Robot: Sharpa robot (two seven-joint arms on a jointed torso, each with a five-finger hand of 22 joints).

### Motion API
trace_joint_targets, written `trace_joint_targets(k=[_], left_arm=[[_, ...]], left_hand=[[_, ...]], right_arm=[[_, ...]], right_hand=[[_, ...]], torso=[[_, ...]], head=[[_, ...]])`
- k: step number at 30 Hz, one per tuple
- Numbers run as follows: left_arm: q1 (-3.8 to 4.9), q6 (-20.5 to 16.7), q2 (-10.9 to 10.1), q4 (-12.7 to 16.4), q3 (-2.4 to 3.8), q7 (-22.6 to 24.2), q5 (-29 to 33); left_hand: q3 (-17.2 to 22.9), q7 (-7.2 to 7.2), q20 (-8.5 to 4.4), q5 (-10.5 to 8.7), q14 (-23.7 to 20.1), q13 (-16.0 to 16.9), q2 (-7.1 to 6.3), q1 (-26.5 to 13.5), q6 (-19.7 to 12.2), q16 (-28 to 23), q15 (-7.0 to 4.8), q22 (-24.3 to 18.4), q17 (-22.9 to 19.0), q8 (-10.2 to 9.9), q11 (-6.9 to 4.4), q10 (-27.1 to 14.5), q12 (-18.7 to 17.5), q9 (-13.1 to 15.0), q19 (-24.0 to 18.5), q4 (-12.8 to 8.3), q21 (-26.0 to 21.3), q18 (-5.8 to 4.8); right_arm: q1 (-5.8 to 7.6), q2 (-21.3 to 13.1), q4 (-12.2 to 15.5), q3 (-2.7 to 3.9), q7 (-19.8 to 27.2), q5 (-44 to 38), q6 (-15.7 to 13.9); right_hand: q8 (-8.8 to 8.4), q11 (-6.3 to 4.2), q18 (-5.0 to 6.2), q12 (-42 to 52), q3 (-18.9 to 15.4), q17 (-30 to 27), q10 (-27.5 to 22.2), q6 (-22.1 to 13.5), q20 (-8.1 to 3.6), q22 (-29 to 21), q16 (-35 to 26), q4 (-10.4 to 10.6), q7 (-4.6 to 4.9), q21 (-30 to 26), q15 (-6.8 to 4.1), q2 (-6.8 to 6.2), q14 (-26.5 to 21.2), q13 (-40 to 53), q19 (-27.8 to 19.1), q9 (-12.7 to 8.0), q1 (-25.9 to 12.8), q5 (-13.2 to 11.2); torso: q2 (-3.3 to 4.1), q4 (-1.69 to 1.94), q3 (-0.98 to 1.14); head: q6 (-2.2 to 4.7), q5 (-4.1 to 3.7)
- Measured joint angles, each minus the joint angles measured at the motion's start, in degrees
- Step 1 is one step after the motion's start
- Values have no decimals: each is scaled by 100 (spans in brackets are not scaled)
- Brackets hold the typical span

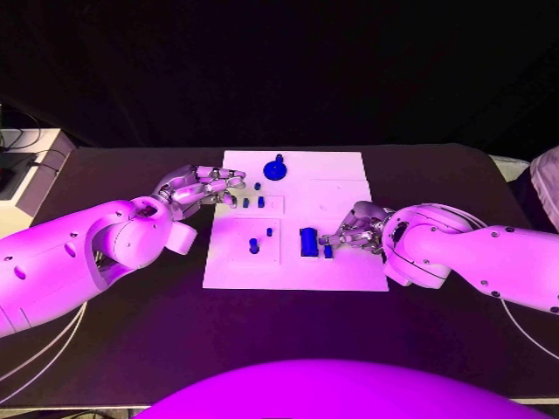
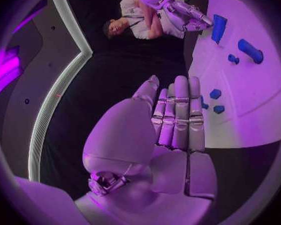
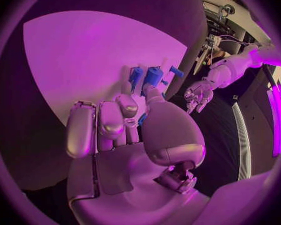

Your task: Assemble the parts on the task board

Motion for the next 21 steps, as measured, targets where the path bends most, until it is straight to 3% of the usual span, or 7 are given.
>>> trace_joint_targets(k=[9,13,21], left_arm=[[0,1,0,0,0,-1,0],[0,1,1,-1,0,-2,0],[0,3,2,-2,0,-2,0]], left_hand=[[0,0,0,0,0,0,0,0,0,0,0,-1,0,0,0,0,0,0,0,0,0,0],[0,0,0,0,0,0,0,0,0,0,0,-1,0,0,0,0,0,0,0,0,0,0],[0,0,-21,0,0,0,0,0,0,0,0,8,1,0,0,0,0,0,20,0,1,0]], right_arm=[[0,-24,5,0,-2,-3,1],[-1,-83,36,0,21,-3,-22],[-4,-259,153,0,175,-1,-42]], right_hand=[[23,0,0,0,-16,-11,0,0,0,-1,0,16,0,0,0,2,0,-1,0,0,3,0],[46,0,0,0,16,-11,0,0,0,-1,0,-118,0,0,0,98,0,5,0,15,105,-39],[101,0,0,1,122,-11,0,0,0,-1,0,-580,0,0,0,-30,0,17,0,58,560,-917]], torso=[[-1,3,-4],[-3,7,-3],[-3,3,-1]], head=[[0,-7],[0,-8],[0,4]])
